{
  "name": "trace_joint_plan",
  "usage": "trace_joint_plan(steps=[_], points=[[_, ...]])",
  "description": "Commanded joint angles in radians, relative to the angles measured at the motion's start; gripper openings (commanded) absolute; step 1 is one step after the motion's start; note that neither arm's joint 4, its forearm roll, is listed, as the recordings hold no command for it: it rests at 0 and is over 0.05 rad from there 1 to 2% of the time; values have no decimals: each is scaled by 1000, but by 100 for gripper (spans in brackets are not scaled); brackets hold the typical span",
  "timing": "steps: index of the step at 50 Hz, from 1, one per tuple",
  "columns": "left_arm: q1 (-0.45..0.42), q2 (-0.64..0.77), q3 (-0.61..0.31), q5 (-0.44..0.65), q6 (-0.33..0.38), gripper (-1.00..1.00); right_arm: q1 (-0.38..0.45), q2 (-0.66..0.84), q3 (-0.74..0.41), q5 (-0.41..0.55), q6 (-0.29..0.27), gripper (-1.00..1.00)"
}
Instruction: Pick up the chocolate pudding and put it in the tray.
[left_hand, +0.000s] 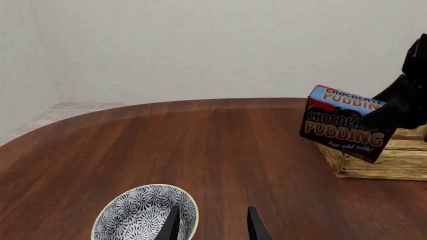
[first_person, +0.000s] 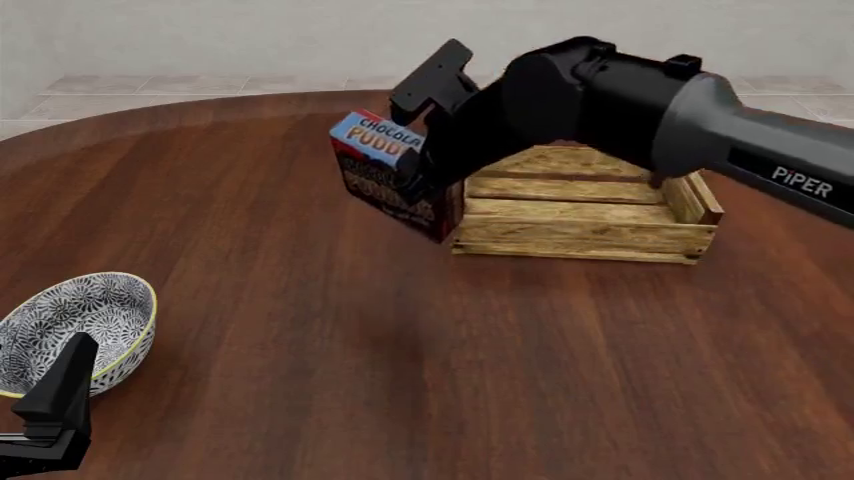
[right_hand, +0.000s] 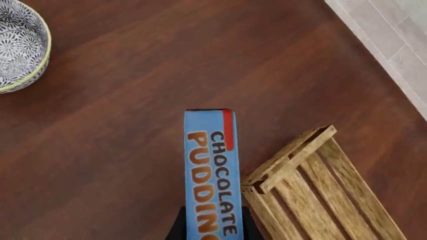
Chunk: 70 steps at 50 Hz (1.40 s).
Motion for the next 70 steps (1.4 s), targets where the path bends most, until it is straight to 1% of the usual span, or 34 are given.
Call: trace_joint_plan(steps=[1,9,27,32,34,39,47,61,70], points=[[0,0,0,0,0,100,-41,-46,-53,60,-21,-100],[0,0,0,0,0,100,-76,-63,-69,71,-34,-100],[0,0,0,0,0,100,-144,-88,-90,77,-42,-100],[0,0,0,0,0,100,-158,-90,-84,71,-36,-100],[0,0,0,0,0,100,-166,-90,-79,67,-43,-100],[0,0,0,0,0,100,-186,-90,-92,69,-38,-100],[0,0,0,0,0,100,-211,-91,-80,57,-44,-100],[0,0,0,0,0,100,-258,-83,-96,55,-44,-100],[0,0,0,0,0,100,-275,-81,-95,53,-40,-100]])
